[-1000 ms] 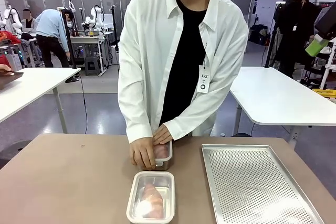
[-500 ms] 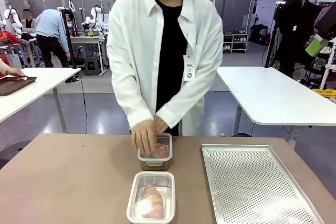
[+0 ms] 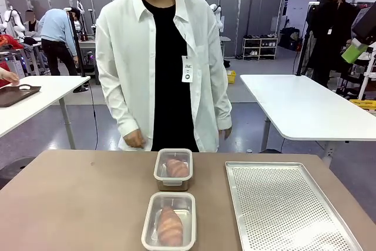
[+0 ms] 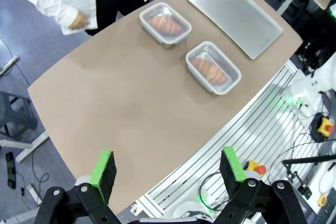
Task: Place the bread into the airtight container.
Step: Pick up a Butter Roll and place it into an empty Airtight Container.
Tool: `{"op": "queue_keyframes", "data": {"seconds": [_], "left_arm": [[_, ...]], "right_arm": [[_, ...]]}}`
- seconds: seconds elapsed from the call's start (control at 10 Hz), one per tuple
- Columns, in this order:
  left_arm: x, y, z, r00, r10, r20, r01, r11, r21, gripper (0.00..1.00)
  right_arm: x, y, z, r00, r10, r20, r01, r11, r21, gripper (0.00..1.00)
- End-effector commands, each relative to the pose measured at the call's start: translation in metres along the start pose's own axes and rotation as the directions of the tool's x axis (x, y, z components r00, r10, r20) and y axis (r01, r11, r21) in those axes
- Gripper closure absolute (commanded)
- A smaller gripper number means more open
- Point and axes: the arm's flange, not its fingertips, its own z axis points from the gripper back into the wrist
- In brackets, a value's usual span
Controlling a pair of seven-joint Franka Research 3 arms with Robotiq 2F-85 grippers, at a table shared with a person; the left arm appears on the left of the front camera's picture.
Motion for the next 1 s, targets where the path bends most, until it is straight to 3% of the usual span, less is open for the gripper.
{"op": "queue_keyframes", "data": {"seconds": [0.0, 0.9], "left_arm": [[0.0008, -0.0002, 0.0003, 1.0, -0.017, 0.003, 0.017, 1.0, -0.015, 0.0], [0.0008, -0.0002, 0.0003, 1.0, -0.017, 0.003, 0.017, 1.0, -0.015, 0.0]], "right_arm": [[-0.001, -0.0018, 0.0004, 1.0, 0.016, 0.006, -0.016, 1.0, 0.013, 0.05], [-0.001, -0.0018, 0.0004, 1.0, 0.016, 0.006, -0.016, 1.0, 0.013, 0.05]]}}
